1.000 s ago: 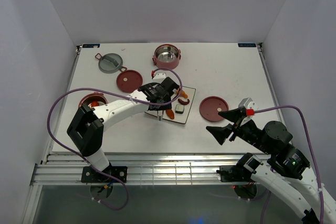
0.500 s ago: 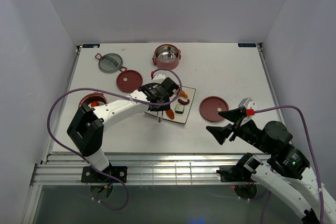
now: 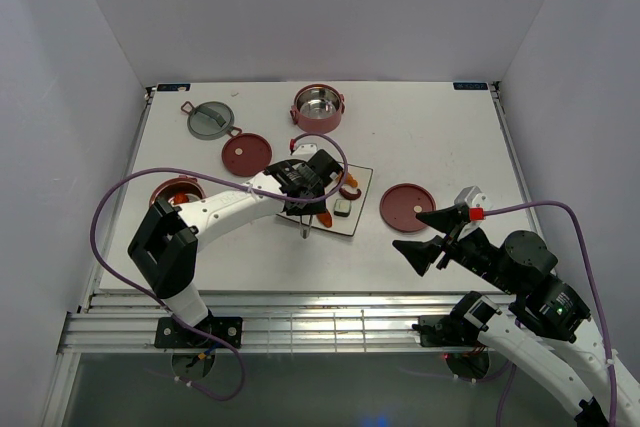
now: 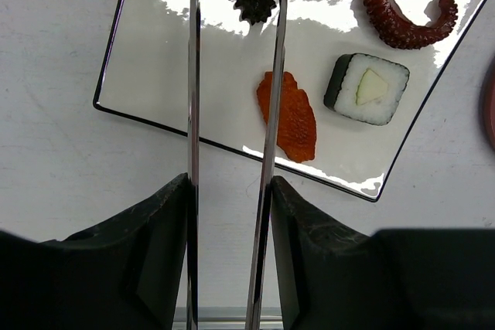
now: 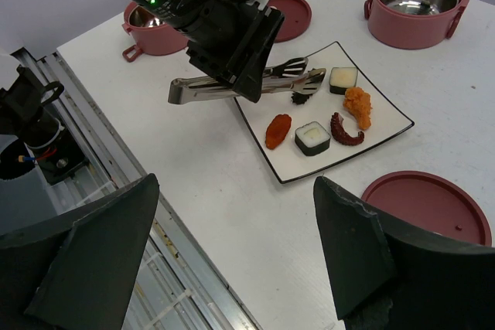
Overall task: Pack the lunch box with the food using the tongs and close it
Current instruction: Pick up the fake food from the plate.
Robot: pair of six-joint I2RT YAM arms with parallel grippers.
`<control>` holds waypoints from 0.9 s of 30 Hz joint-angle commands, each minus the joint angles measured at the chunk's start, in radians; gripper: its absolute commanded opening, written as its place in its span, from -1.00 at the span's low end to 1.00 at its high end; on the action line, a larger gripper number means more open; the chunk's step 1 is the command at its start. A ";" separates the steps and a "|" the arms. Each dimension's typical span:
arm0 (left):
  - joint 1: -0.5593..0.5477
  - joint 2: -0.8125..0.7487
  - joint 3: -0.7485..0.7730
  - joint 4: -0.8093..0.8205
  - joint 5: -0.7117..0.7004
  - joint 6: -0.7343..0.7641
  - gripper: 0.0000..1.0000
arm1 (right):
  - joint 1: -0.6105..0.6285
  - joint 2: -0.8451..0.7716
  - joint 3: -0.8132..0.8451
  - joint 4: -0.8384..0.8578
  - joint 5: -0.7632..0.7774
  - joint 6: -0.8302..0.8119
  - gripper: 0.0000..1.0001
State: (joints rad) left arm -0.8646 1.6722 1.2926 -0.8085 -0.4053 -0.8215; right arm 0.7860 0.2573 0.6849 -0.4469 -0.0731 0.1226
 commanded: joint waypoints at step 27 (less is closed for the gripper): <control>-0.007 -0.161 0.062 -0.066 -0.082 0.015 -0.68 | 0.009 -0.016 0.036 0.024 0.027 -0.012 0.73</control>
State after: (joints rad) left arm -0.8680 1.6035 1.3090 -0.8669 -0.4191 -0.8200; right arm 0.7868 0.2546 0.6849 -0.4469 -0.0582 0.1226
